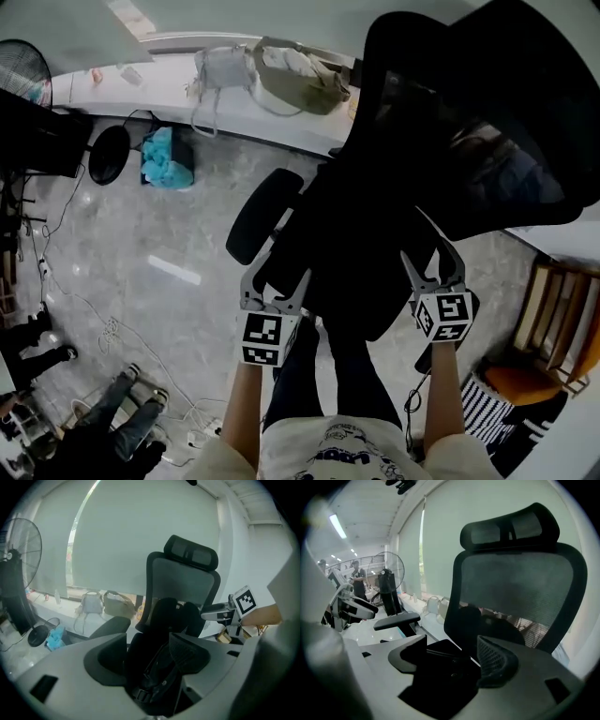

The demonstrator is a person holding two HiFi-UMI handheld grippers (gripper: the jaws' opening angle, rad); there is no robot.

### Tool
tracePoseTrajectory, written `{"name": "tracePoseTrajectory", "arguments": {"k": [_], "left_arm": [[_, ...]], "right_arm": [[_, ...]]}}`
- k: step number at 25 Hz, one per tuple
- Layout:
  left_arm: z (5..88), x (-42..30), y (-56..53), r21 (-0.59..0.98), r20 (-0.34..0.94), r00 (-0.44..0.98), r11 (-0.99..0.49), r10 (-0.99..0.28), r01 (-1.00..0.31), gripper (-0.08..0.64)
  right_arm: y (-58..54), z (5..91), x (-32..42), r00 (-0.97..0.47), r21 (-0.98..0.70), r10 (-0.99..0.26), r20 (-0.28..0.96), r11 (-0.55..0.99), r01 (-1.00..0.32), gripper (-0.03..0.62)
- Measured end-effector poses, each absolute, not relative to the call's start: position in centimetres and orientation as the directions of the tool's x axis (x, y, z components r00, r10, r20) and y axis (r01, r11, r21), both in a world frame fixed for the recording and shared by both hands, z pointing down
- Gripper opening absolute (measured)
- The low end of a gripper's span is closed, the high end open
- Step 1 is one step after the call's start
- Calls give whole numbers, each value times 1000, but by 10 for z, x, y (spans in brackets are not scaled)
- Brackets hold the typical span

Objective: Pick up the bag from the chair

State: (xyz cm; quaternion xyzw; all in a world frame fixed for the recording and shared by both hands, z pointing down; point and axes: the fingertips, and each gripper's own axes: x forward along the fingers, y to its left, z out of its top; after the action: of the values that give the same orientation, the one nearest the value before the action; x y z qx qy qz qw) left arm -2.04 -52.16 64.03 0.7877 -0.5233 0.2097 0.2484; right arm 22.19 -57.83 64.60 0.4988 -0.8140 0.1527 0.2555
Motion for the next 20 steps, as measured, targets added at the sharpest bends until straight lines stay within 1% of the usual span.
{"name": "tracePoseTrajectory", "arguments": {"k": [6,8,14,20], "left_arm": [[708,-10,-521,210,651,371,-313,-662,-926,296],[728,-9,-521,219,665,368,-301,-650,-928,299],[779,1,-522,232,698,386,-320,-603,-919,302],[817,17,-522,253,711,407,-332,-573,-909,301]], "right_arm": [[-593,715,226,-405,-16,-654,639,515,-857,362],[-596,735,226,-415,-16,-630,656,538,-843,378],[-614,784,229,-435,-27,-578,690,581,-813,413],[-623,821,230,-480,-68,-520,707,626,-777,416]]}}
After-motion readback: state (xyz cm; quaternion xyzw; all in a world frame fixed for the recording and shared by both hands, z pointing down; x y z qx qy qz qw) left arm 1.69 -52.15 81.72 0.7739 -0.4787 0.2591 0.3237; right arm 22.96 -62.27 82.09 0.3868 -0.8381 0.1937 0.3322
